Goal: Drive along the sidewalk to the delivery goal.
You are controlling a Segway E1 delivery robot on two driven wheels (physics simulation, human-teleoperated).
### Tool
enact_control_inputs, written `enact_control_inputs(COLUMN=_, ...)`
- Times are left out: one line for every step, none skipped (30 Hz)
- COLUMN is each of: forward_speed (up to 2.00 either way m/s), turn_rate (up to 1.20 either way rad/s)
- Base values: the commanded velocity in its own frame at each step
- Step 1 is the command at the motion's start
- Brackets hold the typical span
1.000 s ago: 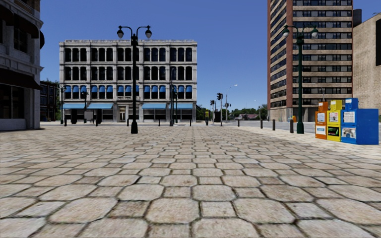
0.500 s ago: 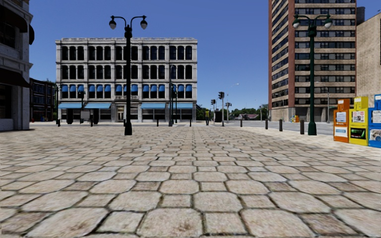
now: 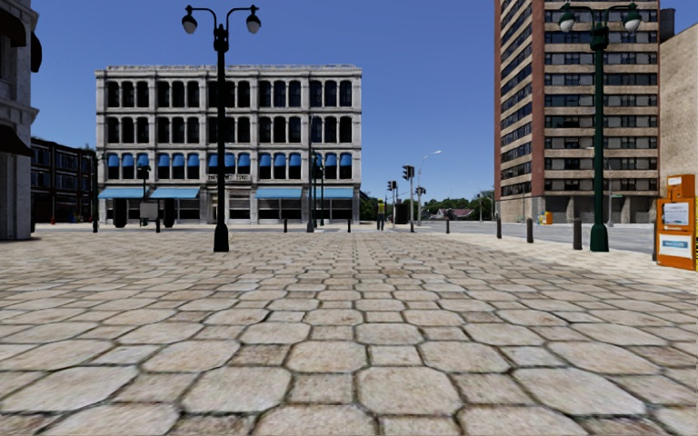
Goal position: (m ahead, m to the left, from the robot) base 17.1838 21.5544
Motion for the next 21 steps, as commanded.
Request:
enact_control_inputs(forward_speed=2.00, turn_rate=0.08)
enact_control_inputs(forward_speed=2.00, turn_rate=0.09)
enact_control_inputs(forward_speed=2.00, turn_rate=0.09)
enact_control_inputs(forward_speed=2.00, turn_rate=0.09)
enact_control_inputs(forward_speed=2.00, turn_rate=0.09)
enact_control_inputs(forward_speed=2.00, turn_rate=0.09)
enact_control_inputs(forward_speed=2.00, turn_rate=0.09)
enact_control_inputs(forward_speed=2.00, turn_rate=0.09)
enact_control_inputs(forward_speed=2.00, turn_rate=0.09)
enact_control_inputs(forward_speed=2.00, turn_rate=0.09)
enact_control_inputs(forward_speed=2.00, turn_rate=0.09)
enact_control_inputs(forward_speed=2.00, turn_rate=0.13)
enact_control_inputs(forward_speed=2.00, turn_rate=0.19)
enact_control_inputs(forward_speed=2.00, turn_rate=0.21)
enact_control_inputs(forward_speed=2.00, turn_rate=0.21)
enact_control_inputs(forward_speed=2.00, turn_rate=0.21)
enact_control_inputs(forward_speed=2.00, turn_rate=0.15)
enact_control_inputs(forward_speed=2.00, turn_rate=0.01)
enact_control_inputs(forward_speed=2.00, turn_rate=0.01)
enact_control_inputs(forward_speed=2.00, turn_rate=0.00)
enact_control_inputs(forward_speed=2.00, turn_rate=0.00)
